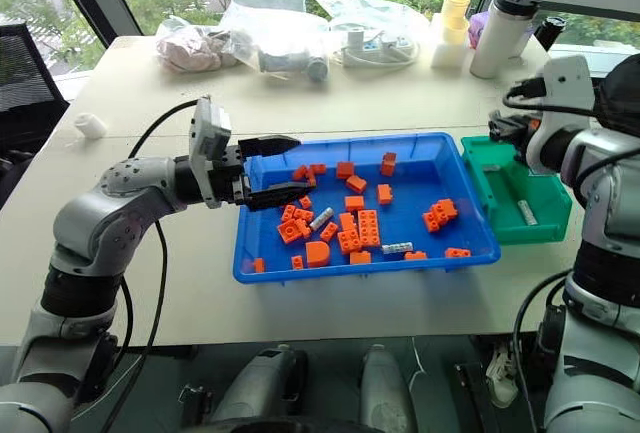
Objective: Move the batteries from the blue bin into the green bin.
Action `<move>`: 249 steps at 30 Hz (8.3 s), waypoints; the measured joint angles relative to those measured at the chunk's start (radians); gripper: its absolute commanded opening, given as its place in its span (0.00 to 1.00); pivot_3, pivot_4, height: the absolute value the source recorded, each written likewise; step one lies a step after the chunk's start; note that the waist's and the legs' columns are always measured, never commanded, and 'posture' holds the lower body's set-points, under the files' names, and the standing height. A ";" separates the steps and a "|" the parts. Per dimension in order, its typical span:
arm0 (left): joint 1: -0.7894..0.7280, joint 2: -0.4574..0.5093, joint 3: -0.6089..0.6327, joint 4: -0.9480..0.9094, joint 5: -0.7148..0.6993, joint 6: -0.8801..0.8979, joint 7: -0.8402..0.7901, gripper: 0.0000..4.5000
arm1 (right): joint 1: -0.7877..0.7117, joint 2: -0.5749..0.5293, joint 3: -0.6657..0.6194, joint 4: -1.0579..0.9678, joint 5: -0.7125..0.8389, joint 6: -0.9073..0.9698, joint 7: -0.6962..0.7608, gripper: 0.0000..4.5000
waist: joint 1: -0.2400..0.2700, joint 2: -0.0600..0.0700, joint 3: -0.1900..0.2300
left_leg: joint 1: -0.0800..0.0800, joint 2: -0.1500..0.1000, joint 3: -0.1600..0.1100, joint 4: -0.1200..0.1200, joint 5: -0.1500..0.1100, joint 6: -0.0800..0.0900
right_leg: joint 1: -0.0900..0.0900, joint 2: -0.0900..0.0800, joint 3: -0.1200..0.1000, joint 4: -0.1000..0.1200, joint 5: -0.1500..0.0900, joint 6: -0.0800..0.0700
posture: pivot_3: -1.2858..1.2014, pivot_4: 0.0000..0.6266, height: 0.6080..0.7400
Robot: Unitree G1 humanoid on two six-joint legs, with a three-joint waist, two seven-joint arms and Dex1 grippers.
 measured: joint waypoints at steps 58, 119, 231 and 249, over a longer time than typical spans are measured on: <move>0.349 0.444 0.141 -0.292 0.050 0.084 -0.102 1.00 | -0.350 0.302 0.896 0.630 -0.234 -1.000 0.736 0.99 | -0.008 0.000 0.001 | 0.001 0.001 -0.004 0.000 0.001 -0.003 | -0.002 0.003 0.001 0.000 0.000 0.000 | 0.52 0.24 1.00; 0.319 0.426 0.118 -0.248 0.076 0.054 -0.090 1.00 | -0.336 0.349 0.871 0.642 -0.290 -0.960 0.752 0.00 | -0.003 0.000 0.001 | 0.001 0.000 -0.003 -0.001 0.001 -0.004 | -0.005 0.002 0.001 0.003 0.000 0.000 | 0.52 0.24 1.00; -0.198 -0.158 -0.105 0.383 0.239 -0.294 -0.182 1.00 | 0.090 -0.113 0.053 0.196 0.011 -0.234 0.120 0.42 | 0.014 -0.001 0.000 | -0.001 -0.002 0.002 0.003 0.001 -0.002 | -0.011 -0.002 0.001 0.012 0.000 0.000 | 0.52 0.24 1.00; -0.061 0.039 0.039 0.173 0.222 -0.169 -0.086 1.00 | 0.172 -0.100 -0.063 0.114 0.161 -0.495 0.181 0.99 | 0.016 -0.001 0.001 | -0.001 -0.002 0.001 0.002 0.001 -0.002 | -0.012 -0.002 0.001 0.013 0.000 0.000 | 0.52 0.24 1.00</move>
